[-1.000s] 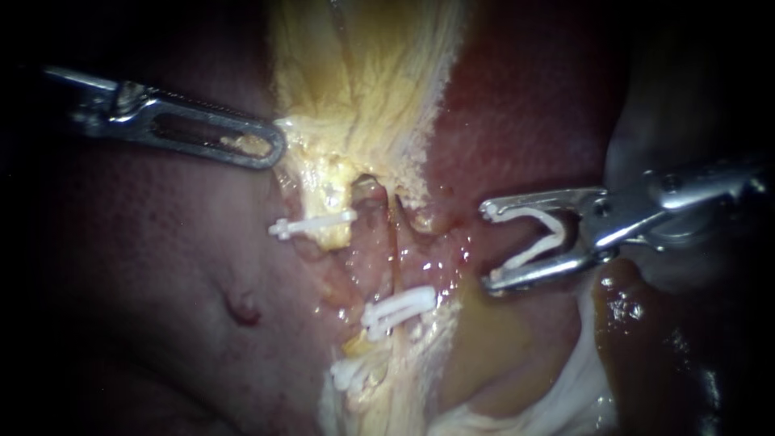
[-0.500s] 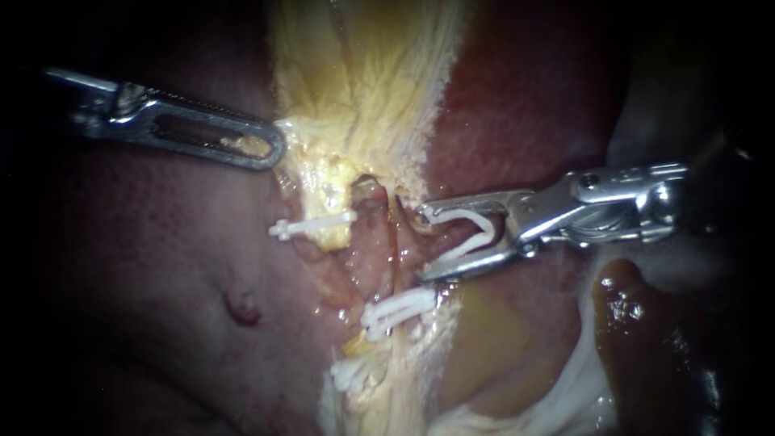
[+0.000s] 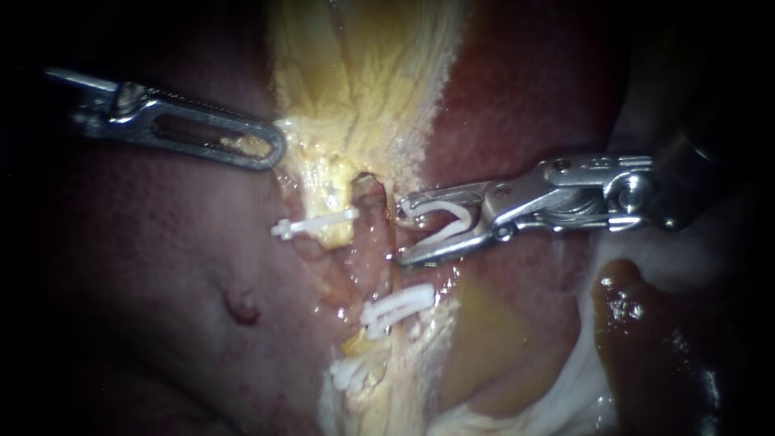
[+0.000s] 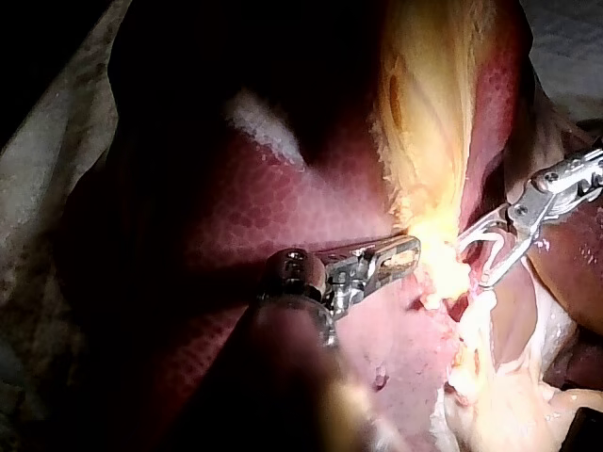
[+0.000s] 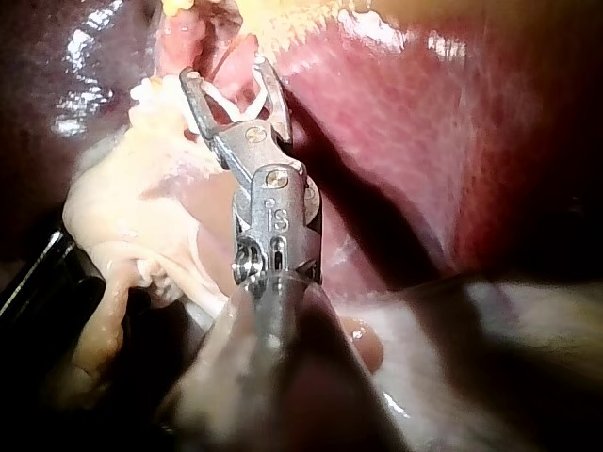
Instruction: Clipping third clip right tube
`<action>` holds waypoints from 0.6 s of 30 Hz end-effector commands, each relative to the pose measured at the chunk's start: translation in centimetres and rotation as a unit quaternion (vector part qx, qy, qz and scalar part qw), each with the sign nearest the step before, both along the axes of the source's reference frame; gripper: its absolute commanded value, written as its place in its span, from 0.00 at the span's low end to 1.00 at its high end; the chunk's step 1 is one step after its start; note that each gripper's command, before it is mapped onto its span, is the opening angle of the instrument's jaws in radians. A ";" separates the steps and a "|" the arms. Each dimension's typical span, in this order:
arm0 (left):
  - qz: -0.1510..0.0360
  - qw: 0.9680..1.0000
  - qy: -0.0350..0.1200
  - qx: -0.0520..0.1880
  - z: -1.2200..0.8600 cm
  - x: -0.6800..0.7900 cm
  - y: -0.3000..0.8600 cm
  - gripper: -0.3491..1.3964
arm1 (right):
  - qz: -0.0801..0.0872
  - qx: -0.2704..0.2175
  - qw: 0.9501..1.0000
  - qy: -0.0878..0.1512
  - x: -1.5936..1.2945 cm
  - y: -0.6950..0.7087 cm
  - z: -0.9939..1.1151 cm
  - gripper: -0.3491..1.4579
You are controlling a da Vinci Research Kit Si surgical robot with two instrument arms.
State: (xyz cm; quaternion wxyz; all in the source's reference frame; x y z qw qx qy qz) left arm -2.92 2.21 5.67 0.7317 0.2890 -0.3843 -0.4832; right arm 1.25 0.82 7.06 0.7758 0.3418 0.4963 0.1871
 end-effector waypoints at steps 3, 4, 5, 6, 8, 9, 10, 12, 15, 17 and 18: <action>0.000 1.000 0.000 0.000 0.00 0.00 0.00 0.00 | 0.007 0.004 1.000 0.002 0.09 -0.02 0.04 0.45; 0.000 1.000 0.000 0.000 0.00 0.00 0.00 0.00 | 0.010 0.006 1.000 0.004 0.11 -0.02 0.05 0.45; 0.000 1.000 0.000 0.000 0.00 0.00 0.00 0.00 | 0.012 0.006 1.000 0.006 0.13 -0.03 0.05 0.45; 0.000 1.000 0.000 0.000 0.00 0.00 0.00 0.00 | 0.015 0.009 1.000 0.009 0.16 -0.03 0.06 0.46; 0.000 1.000 0.000 0.000 0.00 0.00 0.00 0.00 | 0.022 0.014 1.000 0.015 0.19 -0.03 0.07 0.46; 0.000 1.000 0.000 0.000 0.00 0.00 0.00 0.00 | 0.026 0.020 0.999 0.019 0.21 -0.02 0.07 0.46; 0.000 1.000 0.000 0.000 0.00 0.00 0.00 0.00 | 0.029 0.026 0.999 0.022 0.21 -0.02 0.07 0.46; 0.000 1.000 0.000 0.000 0.00 0.00 0.00 0.00 | 0.034 0.035 0.998 0.030 0.22 -0.02 0.08 0.46; 0.000 1.000 0.000 0.000 0.00 0.00 0.00 0.00 | 0.039 0.052 0.997 0.046 0.22 -0.02 0.08 0.46; 0.000 1.000 0.000 0.000 0.00 0.00 0.00 0.00 | 0.041 0.064 0.996 0.056 0.22 -0.02 0.07 0.46; 0.000 1.000 0.000 0.000 0.00 0.00 0.00 0.00 | 0.044 0.073 0.994 0.063 0.21 -0.02 0.07 0.46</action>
